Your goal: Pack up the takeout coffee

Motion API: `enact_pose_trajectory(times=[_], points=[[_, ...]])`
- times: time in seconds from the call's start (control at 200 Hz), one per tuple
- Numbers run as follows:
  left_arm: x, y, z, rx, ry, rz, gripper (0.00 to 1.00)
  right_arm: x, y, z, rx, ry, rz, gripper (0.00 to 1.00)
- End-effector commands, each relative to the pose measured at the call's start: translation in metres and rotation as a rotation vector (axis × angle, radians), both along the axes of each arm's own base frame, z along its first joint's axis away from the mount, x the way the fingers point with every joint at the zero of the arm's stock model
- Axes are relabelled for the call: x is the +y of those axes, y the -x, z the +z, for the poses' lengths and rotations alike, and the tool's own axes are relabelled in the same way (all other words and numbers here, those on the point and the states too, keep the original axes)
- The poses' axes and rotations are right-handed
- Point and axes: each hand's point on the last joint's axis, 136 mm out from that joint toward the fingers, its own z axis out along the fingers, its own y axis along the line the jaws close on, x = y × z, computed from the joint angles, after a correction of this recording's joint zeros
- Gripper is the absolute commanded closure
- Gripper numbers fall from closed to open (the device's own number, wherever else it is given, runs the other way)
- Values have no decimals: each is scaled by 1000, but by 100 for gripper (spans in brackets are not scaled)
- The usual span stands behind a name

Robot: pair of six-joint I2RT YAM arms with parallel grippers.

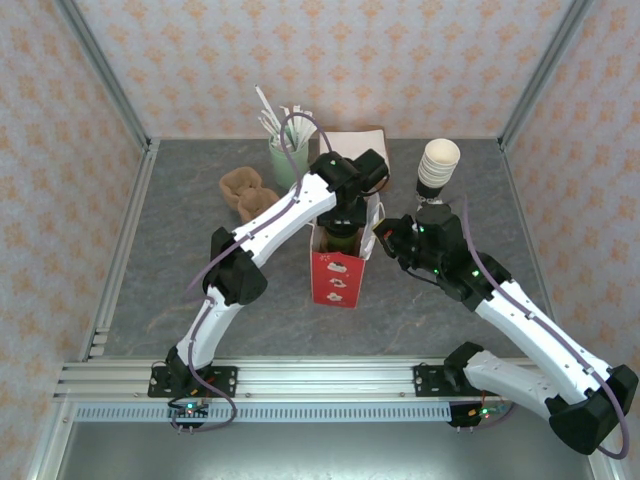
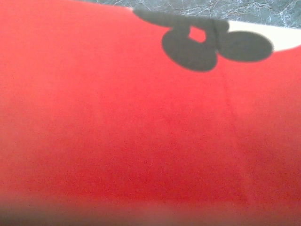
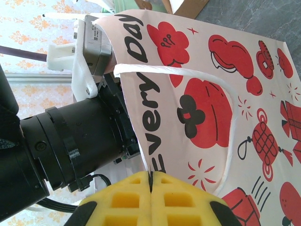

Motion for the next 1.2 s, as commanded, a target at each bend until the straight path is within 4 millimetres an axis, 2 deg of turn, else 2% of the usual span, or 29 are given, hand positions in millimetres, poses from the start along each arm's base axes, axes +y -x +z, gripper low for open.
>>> enact_pose_trajectory(times=[0.0,0.47,0.916,1.196], points=[[1,0,-22,47,-18,8,39,2,5,0,7,-1,15,100],[2,2,-47,90,-29,7,40,0,6,-2,12,11,14,100],[4,8,-92,157,-55,11,40,-1,7,-9,26,19,13,100],[4,10,-110,185,-72,8,40,-1,7,-10,29,19,10,100]])
